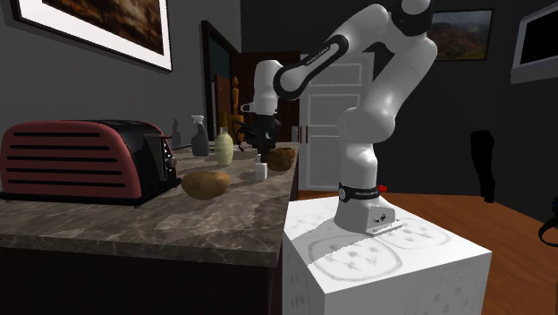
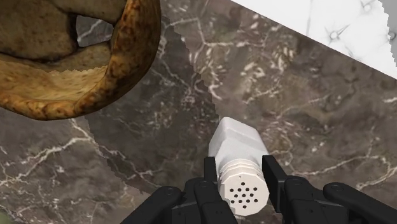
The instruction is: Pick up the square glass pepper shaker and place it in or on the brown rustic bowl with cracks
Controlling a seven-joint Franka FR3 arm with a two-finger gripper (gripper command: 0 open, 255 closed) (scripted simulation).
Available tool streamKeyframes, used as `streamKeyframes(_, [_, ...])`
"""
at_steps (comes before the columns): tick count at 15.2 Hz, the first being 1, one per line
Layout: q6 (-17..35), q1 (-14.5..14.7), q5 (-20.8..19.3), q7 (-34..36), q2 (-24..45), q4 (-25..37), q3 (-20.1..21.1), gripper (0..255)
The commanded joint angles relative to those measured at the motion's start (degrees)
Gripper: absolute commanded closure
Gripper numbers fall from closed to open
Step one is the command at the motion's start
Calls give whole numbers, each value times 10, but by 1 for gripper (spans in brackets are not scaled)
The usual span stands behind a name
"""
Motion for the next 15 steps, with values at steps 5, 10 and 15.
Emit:
streamKeyframes(5, [0,0,0,0,0,0,0,255])
streamKeyframes(10, [-51,2,10,-2,-28,24,12,255])
streamKeyframes(15, [-100,4,20,-3,-49,51,23,255])
